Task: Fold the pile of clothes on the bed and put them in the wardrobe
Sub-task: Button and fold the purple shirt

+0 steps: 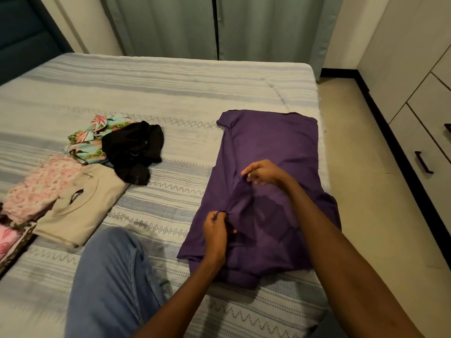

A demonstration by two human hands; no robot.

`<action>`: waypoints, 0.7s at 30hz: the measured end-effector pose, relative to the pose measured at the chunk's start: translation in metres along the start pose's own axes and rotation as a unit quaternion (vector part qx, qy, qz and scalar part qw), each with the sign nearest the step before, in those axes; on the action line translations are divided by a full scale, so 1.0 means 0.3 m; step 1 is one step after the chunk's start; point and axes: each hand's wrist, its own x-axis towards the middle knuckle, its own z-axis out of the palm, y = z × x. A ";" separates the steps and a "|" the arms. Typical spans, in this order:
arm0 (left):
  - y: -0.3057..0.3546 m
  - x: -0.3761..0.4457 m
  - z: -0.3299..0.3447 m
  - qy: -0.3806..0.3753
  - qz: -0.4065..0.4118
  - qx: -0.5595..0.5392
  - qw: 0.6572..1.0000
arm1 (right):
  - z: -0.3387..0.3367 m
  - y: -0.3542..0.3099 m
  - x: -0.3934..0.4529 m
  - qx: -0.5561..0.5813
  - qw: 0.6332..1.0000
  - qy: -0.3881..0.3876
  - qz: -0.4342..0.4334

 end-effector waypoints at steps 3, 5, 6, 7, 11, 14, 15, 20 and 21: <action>-0.009 0.014 -0.077 0.029 -0.067 -0.019 0.997 | 0.076 -0.037 0.052 -0.059 0.996 0.008 -0.072; -0.009 0.018 -0.122 0.045 -0.104 -0.042 0.993 | 0.132 -0.051 0.104 -0.125 0.987 0.013 -0.103; -0.009 0.021 -0.140 0.049 -0.114 -0.046 0.991 | 0.159 -0.060 0.123 -0.161 0.981 0.013 -0.105; -0.009 0.023 -0.159 0.051 -0.122 -0.045 0.990 | 0.190 -0.068 0.138 -0.198 0.975 0.017 -0.101; -0.008 0.022 -0.204 0.038 -0.162 -0.036 0.985 | 0.296 -0.061 0.162 -0.326 0.937 0.061 -0.108; -0.016 0.013 -0.234 0.021 -0.187 -0.012 0.982 | 0.358 -0.011 0.138 -0.320 0.925 0.158 -0.132; -0.027 0.011 -0.246 0.021 -0.191 0.002 0.981 | 0.373 0.015 0.125 -0.294 0.925 0.194 -0.142; -0.025 0.008 -0.269 0.055 -0.027 0.202 0.978 | 0.380 0.120 0.049 -0.182 0.916 0.326 -0.147; -0.023 0.009 -0.262 0.053 0.034 0.263 0.963 | 0.378 0.136 0.034 -0.160 0.917 0.339 -0.135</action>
